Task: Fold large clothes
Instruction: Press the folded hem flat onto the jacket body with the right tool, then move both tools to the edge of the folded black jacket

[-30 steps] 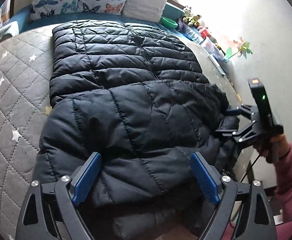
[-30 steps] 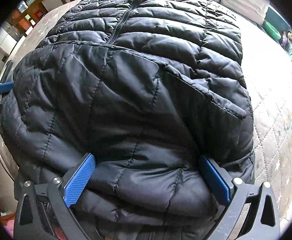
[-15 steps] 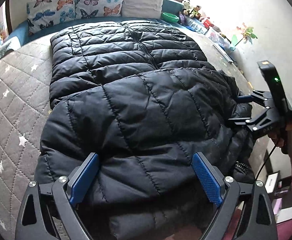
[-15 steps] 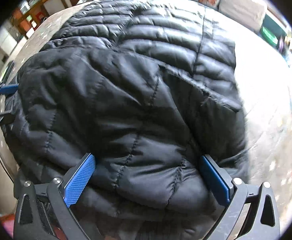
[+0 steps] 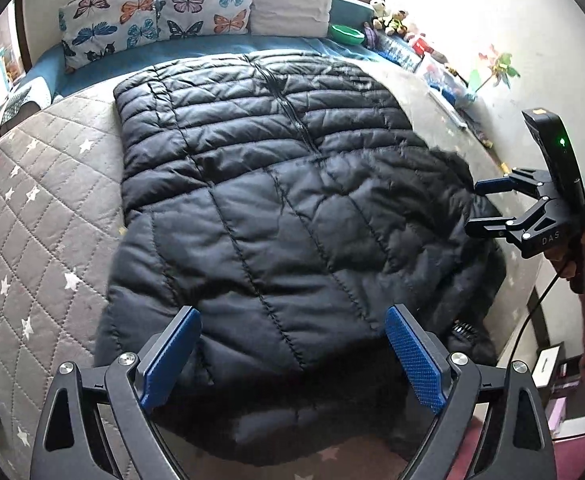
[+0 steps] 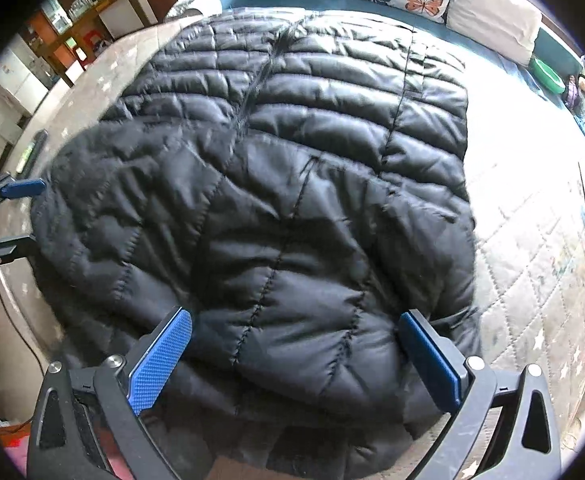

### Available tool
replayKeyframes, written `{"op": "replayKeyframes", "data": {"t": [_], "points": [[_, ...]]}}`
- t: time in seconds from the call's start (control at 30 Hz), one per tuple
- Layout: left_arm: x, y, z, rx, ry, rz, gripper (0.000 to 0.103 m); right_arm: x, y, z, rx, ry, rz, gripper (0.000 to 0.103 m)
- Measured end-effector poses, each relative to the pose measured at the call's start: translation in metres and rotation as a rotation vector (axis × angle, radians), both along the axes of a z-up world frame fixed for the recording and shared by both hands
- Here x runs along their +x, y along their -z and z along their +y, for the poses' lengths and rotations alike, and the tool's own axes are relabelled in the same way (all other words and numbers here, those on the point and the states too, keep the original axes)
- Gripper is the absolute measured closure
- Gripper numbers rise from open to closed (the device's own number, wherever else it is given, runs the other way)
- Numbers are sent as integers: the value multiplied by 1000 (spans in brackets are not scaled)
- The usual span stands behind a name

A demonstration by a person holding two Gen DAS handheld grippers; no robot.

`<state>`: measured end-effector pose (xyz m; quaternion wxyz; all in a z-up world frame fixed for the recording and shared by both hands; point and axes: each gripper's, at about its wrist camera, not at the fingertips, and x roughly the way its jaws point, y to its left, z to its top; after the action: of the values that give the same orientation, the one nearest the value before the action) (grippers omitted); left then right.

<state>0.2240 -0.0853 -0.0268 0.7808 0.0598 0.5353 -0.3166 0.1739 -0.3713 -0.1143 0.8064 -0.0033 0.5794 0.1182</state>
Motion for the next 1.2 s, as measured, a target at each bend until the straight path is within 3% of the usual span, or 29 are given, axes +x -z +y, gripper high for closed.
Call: {"op": "replayKeyframes", "data": {"t": [0.2,0.3,0.43,0.53,0.67,0.87,1.0,1.1,1.2], "points": [[9,-19,13,-2,-38,-20,4,9,-5,-14,44,19,-21,0],[13,-17,12,-5,-39,-17,4,16,18,-18,26,33,18,0],[15,6,3,41,-29,21,4,18,43,-27,76,64,75,0],[16,13,0,72,-19,32,4,19,36,-29,86,56,90,0],[30,-11,9,42,-42,30,4,26,12,-41,97,52,83,0],[72,-53,22,56,-126,7,4,53,-37,-73,146,80,5,0],[117,-77,22,88,-181,-44,2,95,-58,-97,167,124,-40,0],[160,-80,28,63,-234,-29,2,128,-58,-113,177,161,-62,0],[209,-65,32,28,-280,21,2,169,-40,-127,204,206,-48,4]]}}
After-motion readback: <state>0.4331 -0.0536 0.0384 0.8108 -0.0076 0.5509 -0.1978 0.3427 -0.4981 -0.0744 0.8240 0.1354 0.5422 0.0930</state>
